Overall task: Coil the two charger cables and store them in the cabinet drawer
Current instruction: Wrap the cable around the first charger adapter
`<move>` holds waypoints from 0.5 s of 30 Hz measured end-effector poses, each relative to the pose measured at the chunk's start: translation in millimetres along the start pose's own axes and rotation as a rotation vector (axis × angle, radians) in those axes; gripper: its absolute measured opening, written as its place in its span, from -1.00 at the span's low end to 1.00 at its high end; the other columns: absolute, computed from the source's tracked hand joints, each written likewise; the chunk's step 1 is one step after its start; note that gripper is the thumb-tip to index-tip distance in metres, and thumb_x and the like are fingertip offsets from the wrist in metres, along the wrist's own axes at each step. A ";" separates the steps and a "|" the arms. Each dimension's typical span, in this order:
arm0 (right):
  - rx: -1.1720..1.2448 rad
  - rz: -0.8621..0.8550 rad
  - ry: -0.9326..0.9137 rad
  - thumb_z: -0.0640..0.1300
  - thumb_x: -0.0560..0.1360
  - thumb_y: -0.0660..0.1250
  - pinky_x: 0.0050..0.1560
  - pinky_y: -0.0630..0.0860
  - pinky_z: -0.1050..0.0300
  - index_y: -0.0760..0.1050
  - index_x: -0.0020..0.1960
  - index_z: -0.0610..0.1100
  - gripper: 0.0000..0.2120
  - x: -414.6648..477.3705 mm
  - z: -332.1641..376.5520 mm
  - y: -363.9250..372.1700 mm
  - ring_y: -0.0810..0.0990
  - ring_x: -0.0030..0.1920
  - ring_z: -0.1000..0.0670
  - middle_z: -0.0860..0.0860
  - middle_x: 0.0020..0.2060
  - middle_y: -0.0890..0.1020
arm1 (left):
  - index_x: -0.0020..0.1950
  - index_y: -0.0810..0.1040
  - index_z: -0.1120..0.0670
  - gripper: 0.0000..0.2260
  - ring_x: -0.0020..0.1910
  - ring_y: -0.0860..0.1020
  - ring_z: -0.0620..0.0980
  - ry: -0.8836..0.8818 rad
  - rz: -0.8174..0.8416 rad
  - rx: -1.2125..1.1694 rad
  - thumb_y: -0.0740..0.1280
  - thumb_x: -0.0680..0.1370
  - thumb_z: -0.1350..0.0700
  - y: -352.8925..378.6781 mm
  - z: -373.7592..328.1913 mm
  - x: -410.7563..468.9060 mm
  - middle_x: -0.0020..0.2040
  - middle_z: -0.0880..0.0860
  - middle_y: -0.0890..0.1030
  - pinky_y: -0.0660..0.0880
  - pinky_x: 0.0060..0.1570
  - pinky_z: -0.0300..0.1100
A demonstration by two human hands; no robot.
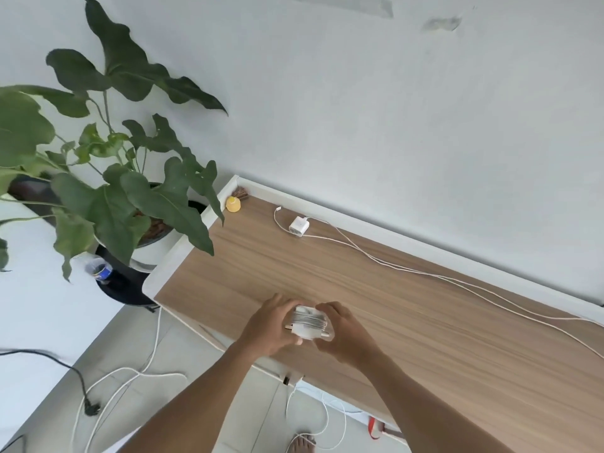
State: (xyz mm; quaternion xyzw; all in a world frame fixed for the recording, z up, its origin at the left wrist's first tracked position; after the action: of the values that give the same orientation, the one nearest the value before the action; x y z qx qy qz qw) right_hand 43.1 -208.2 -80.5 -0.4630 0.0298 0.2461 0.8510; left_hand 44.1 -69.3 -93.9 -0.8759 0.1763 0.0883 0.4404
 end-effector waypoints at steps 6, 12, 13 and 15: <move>-0.032 0.005 0.016 -0.03 0.42 0.38 0.23 0.38 0.22 0.30 0.44 -0.02 -0.39 1.8 -15.7 15.4 0.34 0.30 0.03 0.10 0.33 0.38 | 0.42 0.35 -0.14 -0.31 0.25 0.35 -0.04 0.031 0.022 0.094 0.50 0.33 -0.14 17.9 12.2 10.7 0.19 -0.07 0.39 0.36 0.20 -0.13; -0.013 0.023 0.028 0.03 0.46 0.38 0.28 0.35 0.22 0.22 0.47 0.02 -0.35 1.4 -18.3 20.1 0.31 0.34 0.06 0.12 0.36 0.32 | 0.43 0.34 -0.10 -0.29 0.29 0.33 -0.03 0.062 0.043 0.146 0.50 0.34 -0.16 20.7 13.7 16.7 0.21 -0.06 0.41 0.33 0.27 -0.12; -0.004 0.032 0.034 0.03 0.45 0.39 0.29 0.35 0.22 0.20 0.48 0.02 -0.33 0.8 -18.8 20.7 0.31 0.35 0.05 0.12 0.37 0.32 | 0.44 0.33 -0.10 -0.28 0.29 0.32 -0.03 0.064 0.048 0.154 0.50 0.33 -0.16 21.0 14.2 16.9 0.22 -0.06 0.40 0.32 0.28 -0.12; 0.022 0.047 0.056 0.05 0.41 0.43 0.30 0.35 0.19 0.18 0.49 0.02 -0.27 -0.6 -21.1 20.7 0.31 0.35 0.05 0.11 0.37 0.32 | 0.45 0.30 -0.09 -0.24 0.32 0.31 -0.04 0.062 0.053 0.154 0.52 0.32 -0.15 20.2 14.5 17.2 0.27 -0.07 0.40 0.32 0.29 -0.13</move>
State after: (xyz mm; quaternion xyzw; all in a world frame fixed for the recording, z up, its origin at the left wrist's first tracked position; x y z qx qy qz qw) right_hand 37.1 -216.0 -108.3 -0.4596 0.0673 0.2525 0.8488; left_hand 52.2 -72.8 -122.8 -0.8368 0.2193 0.0590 0.4982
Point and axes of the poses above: each hand's wrist, its own x-axis towards the middle knuckle, its own y-axis out of the palm, z = x × y, the point moved 10 cm from there along x, towards the middle knuckle
